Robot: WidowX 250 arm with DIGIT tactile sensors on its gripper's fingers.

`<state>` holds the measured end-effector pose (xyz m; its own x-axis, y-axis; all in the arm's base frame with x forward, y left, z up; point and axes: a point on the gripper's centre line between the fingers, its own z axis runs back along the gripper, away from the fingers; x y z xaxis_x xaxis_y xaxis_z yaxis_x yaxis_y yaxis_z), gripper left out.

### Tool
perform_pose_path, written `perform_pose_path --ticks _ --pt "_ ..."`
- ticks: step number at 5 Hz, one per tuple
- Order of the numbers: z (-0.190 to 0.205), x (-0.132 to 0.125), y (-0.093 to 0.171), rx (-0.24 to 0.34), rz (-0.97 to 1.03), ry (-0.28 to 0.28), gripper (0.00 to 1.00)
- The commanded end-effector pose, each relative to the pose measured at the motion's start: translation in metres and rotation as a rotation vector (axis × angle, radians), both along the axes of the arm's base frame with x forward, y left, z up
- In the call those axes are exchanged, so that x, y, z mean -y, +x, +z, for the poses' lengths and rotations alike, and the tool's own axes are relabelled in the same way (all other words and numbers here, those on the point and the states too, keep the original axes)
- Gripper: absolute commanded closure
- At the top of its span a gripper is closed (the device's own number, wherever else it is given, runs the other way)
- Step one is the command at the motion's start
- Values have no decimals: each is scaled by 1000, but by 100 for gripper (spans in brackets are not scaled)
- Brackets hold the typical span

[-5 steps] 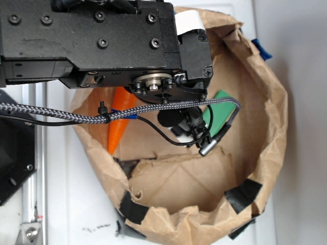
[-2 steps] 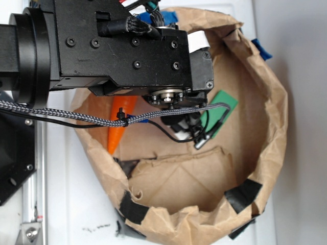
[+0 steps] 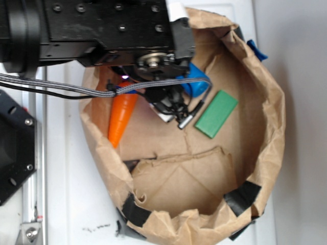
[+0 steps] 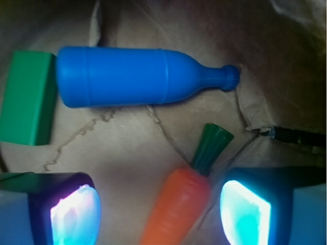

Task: Grab the carrot.

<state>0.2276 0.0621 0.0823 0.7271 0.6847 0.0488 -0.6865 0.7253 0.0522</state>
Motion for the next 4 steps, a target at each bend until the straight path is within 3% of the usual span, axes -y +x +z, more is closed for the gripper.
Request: perform_pose_path --ticks 1,2,3,4 --pt "-4 -22 -2 69 22 -3 0" --pt "-6 -20 -14 53 -16 -24 0" --pt "-18 -27 -12 65 -54 -97 0" --pt "-33 -33 -11 70 -110 -82 0"
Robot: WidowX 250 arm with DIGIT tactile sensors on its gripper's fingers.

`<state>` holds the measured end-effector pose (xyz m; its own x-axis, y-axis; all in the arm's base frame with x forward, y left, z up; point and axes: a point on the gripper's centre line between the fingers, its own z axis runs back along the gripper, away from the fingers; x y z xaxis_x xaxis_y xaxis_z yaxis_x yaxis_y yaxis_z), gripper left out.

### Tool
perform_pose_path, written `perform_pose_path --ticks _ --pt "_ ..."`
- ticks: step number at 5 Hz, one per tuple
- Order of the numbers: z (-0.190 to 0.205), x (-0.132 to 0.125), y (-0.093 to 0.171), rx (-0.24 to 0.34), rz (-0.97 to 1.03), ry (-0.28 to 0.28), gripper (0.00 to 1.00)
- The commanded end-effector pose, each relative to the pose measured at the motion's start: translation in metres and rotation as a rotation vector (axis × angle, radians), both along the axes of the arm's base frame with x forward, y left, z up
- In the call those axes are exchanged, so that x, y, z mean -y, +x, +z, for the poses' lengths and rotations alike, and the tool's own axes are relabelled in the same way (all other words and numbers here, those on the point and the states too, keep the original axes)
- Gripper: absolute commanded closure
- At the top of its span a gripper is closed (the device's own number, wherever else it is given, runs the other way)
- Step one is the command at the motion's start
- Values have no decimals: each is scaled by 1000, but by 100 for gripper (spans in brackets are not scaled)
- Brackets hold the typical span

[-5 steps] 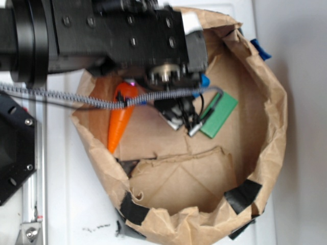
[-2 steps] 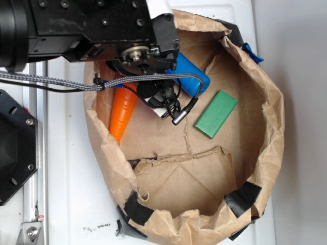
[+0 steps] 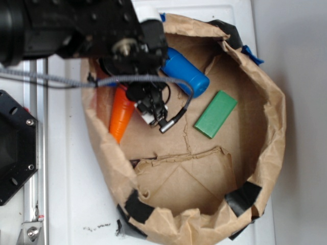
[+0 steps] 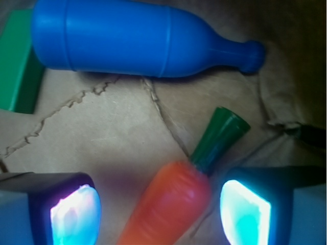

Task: Grab the carrot.

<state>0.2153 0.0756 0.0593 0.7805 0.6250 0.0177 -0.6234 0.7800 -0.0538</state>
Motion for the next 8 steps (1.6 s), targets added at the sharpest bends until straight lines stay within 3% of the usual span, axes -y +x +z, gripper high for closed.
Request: perform_pose_path --ticks 1,4,5,6,8 --pt "-20 -15 7 10 -64 1 0" --pt "-26 -9 18 -1 -117 -3 0" --pt "-27 -9 19 -29 -112 -15 0" --pt "-28 -8 20 -20 -89 -18 100" --pt "-28 -8 17 -6 -100 1 100"
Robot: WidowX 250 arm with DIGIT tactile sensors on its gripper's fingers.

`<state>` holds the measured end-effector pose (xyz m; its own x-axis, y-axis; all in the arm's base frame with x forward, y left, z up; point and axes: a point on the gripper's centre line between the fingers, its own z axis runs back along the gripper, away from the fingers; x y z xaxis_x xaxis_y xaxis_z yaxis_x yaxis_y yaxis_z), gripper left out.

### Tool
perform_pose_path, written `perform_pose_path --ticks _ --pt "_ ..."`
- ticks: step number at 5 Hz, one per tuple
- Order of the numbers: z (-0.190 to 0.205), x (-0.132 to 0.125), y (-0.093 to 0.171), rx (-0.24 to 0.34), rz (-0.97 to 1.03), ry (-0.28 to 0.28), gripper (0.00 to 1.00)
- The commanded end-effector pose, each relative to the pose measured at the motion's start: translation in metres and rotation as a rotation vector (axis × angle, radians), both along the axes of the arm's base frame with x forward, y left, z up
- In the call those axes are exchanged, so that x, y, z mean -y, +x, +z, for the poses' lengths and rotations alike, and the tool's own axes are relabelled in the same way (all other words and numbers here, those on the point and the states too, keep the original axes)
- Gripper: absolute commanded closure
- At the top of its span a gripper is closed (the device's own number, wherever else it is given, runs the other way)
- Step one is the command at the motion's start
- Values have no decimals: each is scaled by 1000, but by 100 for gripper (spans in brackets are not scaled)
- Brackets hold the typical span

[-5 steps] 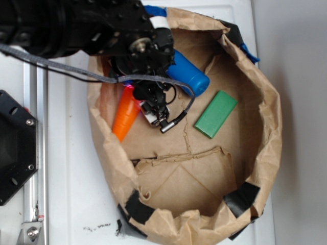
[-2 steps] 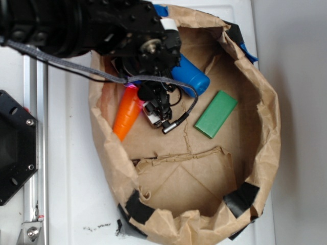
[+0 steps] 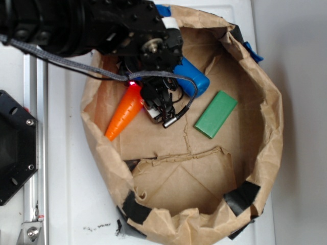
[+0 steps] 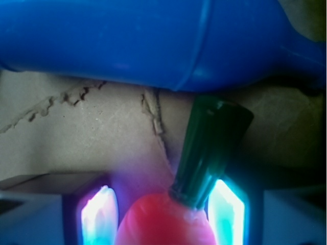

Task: Grab the carrot.

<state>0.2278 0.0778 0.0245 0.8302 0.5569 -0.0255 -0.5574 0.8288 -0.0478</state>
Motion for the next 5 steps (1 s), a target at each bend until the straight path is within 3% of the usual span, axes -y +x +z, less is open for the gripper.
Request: perform_pose_path --ticks 1,2,4,5 --pt "7 -6 4 42 -20 24 100" --pt "13 -5 4 63 -37 38 100" --pt "97 35 25 189 -133 -3 100" --pt "139 50 33 181 -175 3 100"
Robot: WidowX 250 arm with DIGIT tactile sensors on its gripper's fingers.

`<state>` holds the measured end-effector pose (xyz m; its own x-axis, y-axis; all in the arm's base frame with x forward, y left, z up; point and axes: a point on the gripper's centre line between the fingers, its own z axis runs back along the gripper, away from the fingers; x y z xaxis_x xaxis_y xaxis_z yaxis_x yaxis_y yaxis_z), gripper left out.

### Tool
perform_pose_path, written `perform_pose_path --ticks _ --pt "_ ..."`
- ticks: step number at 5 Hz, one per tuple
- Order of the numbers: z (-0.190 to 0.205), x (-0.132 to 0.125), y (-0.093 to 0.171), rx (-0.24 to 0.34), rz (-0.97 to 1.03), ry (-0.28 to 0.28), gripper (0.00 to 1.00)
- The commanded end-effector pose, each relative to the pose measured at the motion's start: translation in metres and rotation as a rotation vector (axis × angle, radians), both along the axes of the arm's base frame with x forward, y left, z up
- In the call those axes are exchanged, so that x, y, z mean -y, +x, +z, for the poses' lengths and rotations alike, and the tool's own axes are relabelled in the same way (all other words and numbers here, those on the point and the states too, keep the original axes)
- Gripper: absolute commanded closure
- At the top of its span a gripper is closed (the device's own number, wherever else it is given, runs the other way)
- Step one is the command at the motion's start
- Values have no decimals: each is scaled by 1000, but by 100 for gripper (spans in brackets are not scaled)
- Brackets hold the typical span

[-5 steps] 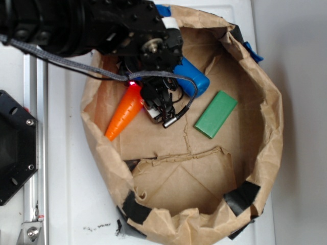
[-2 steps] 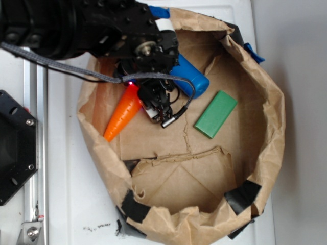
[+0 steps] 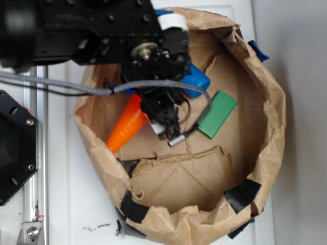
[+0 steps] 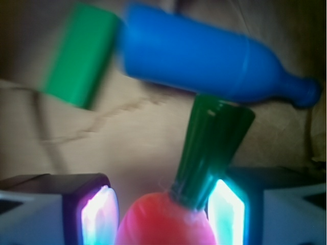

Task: Grab the carrot.

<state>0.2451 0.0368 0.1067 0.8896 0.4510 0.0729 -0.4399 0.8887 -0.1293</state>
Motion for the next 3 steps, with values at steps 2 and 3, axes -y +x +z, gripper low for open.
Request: perform_pose_path --ticks 2,3 --pt "82 7 18 72 -120 46 100" --pt "80 5 19 72 -105 56 100"
